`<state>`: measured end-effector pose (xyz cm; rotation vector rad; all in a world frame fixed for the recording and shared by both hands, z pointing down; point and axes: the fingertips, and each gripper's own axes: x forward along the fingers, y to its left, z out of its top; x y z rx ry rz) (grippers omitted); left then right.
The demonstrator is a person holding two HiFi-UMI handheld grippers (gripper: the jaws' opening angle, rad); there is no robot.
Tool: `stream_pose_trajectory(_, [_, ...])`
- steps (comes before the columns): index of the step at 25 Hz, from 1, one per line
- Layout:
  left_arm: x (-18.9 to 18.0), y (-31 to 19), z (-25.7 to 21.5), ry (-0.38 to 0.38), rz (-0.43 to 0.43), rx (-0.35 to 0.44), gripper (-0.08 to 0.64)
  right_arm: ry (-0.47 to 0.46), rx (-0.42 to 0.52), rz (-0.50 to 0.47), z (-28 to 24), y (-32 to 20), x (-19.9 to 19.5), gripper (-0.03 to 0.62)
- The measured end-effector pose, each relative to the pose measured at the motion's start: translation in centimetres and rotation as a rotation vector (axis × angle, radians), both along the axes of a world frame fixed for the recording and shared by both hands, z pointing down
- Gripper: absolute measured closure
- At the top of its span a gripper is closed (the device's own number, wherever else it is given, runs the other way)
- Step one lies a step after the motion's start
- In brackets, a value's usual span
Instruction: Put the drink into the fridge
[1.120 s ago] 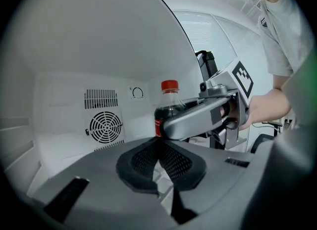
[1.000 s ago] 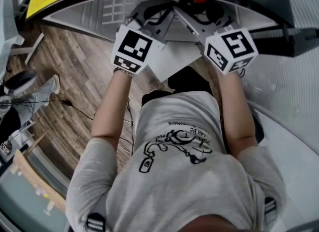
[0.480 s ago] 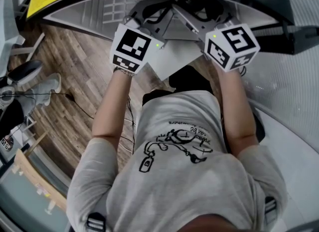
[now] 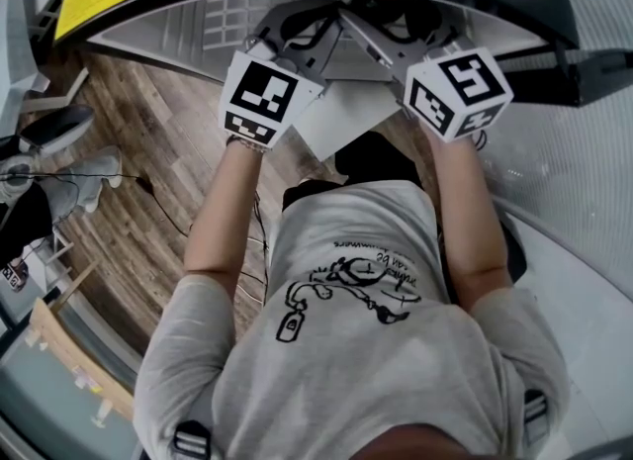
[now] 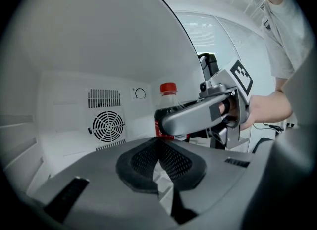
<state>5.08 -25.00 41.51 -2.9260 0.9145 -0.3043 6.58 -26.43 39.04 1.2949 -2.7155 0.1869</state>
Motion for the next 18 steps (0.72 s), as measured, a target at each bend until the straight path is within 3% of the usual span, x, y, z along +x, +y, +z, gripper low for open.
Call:
stream_pose_trajectory(8, [-0.6, 0.1, -0.2, 0.010, -0.023, 0.001, 0.558, -0.034, 0.005, 0.026, -0.2, 0.2, 0.5, 0.245])
stream_pose_trajectory(18, [-3.4, 1.6, -0.1, 0.069, -0.138, -0.014, 0.558, -0.032, 0.018, 0.143, 0.2, 2.5, 2.0, 0.238])
